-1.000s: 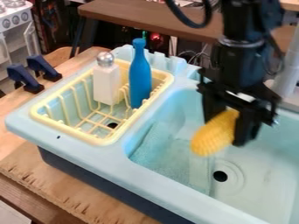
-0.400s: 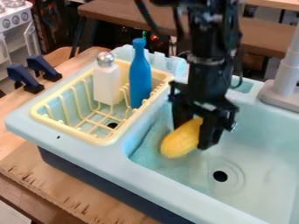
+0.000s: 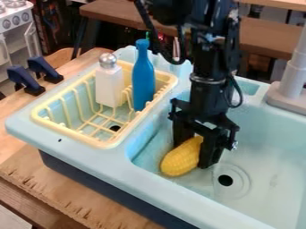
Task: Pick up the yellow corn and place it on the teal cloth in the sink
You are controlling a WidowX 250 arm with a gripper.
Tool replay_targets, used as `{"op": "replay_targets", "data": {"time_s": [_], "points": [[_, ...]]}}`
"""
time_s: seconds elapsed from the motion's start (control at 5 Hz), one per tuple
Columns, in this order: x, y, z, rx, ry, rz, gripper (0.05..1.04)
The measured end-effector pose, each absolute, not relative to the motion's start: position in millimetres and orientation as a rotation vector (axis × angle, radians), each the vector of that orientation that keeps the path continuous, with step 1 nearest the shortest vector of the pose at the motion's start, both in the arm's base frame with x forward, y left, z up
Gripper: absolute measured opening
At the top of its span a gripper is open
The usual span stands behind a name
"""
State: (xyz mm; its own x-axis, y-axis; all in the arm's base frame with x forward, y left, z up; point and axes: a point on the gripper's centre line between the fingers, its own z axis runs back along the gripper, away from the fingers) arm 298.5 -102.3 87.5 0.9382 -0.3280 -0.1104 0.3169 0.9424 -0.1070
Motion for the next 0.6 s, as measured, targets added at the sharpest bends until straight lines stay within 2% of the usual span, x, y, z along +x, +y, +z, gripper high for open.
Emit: {"op": "replay_targets", "data": {"time_s": [0.2, 0.6], "points": [[295.9, -109.5, 84.7, -0.095, 0.146, -0.357, 1.002], [302.0, -127.3, 101.4, -0.085, 0.112, -0.424, 1.003]]}}
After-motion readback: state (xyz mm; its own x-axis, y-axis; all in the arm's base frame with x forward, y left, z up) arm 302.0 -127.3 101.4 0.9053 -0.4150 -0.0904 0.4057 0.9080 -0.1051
